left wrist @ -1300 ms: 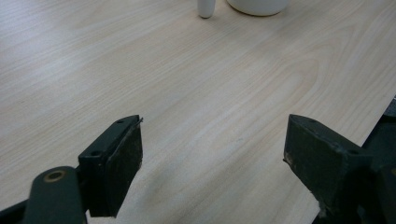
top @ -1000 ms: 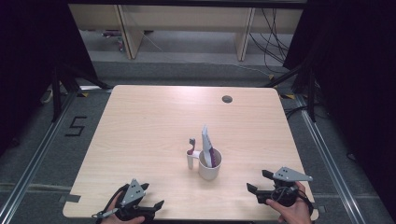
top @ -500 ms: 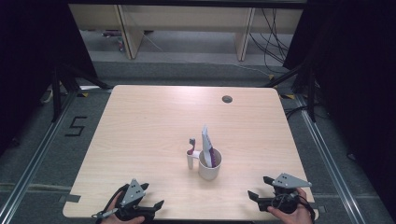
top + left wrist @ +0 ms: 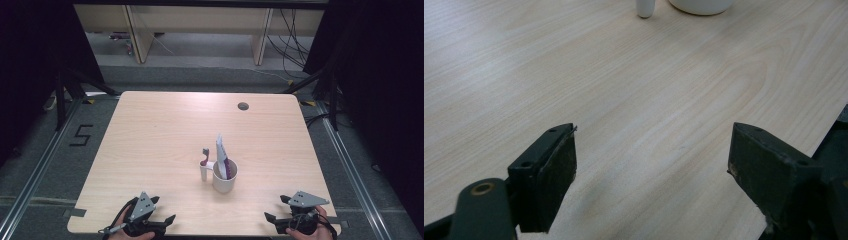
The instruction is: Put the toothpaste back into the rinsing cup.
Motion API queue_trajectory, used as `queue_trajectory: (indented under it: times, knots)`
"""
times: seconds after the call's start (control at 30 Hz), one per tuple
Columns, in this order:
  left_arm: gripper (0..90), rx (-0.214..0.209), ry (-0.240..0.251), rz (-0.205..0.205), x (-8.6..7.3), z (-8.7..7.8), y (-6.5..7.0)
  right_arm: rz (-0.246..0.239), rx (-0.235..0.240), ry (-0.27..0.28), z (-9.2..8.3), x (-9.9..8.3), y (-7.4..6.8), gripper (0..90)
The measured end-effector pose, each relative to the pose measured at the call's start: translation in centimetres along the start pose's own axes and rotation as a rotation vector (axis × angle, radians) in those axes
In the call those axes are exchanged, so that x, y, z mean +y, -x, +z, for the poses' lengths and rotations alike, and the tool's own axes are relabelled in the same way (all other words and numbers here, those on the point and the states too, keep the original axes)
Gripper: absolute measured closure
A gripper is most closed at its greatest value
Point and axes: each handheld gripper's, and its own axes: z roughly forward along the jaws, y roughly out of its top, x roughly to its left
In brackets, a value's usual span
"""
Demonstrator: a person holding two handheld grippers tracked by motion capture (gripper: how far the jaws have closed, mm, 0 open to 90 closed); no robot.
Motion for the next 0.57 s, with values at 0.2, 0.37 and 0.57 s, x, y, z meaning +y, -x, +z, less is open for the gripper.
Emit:
queue_trajectory:
  times: [0.2, 0.37, 0.57]
  knots:
    - [19.0, 0.014, -0.009, 0.018, -0.03, 0.01, -0.16, 0.019, -0.002, -0.005, -0.10, -0.22, -0.32, 16.6]
    - [19.0, 0.002, 0.006, 0.001, -0.05, 0.09, -0.02, -0.008, 0.002, -0.007, 0.00, -0.33, -0.10, 16.6]
    - [19.0, 0.003, -0.003, 0.009, -0.05, 0.05, -0.09, 0.005, -0.013, -0.014, -0.19, -0.40, -0.25, 16.6]
